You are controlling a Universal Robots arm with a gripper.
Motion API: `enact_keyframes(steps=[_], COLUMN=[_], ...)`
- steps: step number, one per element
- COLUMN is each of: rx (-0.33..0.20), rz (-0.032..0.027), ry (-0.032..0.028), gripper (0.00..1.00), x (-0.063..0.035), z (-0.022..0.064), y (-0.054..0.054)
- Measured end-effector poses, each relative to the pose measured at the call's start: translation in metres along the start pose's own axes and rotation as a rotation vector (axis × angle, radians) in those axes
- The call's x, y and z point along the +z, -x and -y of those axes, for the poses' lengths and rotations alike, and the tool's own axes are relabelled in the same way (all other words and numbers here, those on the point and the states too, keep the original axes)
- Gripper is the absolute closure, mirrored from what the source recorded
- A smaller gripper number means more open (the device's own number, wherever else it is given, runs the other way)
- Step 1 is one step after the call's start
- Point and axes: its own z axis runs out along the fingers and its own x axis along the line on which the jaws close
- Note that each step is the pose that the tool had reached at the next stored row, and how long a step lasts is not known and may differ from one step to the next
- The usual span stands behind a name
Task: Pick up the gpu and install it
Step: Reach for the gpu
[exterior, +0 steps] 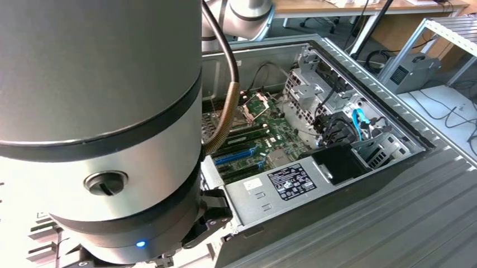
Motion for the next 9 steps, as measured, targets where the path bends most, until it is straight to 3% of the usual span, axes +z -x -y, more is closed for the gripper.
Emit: enact_keyframes(steps=[9], rx=[0.000], rz=[0.0002], ry=[-0.0040], gripper=[0.89], x=[0.0003], z=[0.0068], y=[0.0005])
